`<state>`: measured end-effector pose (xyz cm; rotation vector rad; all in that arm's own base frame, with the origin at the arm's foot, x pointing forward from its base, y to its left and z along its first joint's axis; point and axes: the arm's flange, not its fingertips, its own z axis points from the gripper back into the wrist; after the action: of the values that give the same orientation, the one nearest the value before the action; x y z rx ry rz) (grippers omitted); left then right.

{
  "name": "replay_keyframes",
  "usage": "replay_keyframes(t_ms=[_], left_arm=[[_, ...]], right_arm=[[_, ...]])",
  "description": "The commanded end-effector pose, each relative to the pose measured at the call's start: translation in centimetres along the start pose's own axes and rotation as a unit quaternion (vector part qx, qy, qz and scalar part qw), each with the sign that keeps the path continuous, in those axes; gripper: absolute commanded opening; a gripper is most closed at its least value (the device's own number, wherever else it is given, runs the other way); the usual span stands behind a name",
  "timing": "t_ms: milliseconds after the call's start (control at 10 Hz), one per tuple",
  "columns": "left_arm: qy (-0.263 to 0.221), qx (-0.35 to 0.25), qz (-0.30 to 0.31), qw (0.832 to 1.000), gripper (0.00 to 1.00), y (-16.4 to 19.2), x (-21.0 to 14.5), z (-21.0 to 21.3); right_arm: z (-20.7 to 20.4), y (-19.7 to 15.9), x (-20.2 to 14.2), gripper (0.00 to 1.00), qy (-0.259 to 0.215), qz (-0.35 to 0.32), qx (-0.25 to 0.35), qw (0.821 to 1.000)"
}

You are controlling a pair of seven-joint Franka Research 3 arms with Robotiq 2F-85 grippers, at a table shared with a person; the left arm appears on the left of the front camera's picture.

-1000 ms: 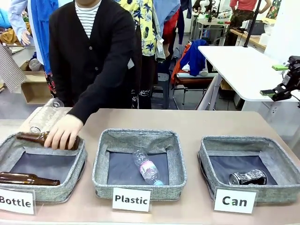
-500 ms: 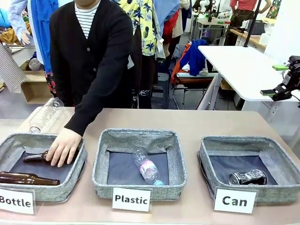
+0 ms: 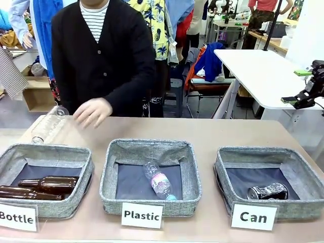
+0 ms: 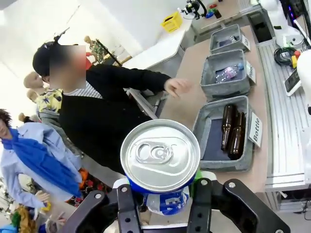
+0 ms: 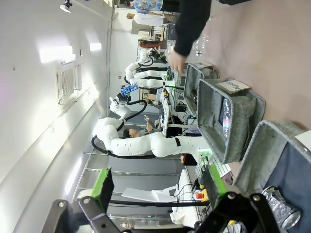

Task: Sort the can waste into the basket.
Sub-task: Pick up the can waste from the table and place it in the right Fabric basket.

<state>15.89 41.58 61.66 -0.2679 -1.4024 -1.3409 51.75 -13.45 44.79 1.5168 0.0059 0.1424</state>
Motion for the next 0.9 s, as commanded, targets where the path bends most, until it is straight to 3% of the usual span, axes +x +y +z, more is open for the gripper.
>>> replay_keyframes(t_ms=[0,300,500,700,800], left_arm=[[0.017,-0.007,0.026,0.999,0.44,1.8,1.5,-4.9],[0.031,-0.073,-0.033,0.996,0.44,3.8,6.8,-20.6],[0.03,-0.159,-0.055,0.985,0.44,3.5,10.1,-32.3],[0.032,-0.188,-0.049,0.98,0.44,2.8,12.4,-42.8],[0.008,-0.218,-0.011,0.976,0.44,1.7,14.1,-48.3]], right_arm=[[0.0,0.1,0.0,1.0,0.006,0.011,-0.002,1.0],[0.0,0.1,0.0,1.0,0.006,0.011,-0.002,1.0],[0.0,0.1,0.0,1.0,0.006,0.011,-0.002,1.0],[0.0,0.1,0.0,1.0,0.006,0.011,-0.002,1.0],[0.0,0.1,0.0,1.0,0.006,0.011,-0.002,1.0]])
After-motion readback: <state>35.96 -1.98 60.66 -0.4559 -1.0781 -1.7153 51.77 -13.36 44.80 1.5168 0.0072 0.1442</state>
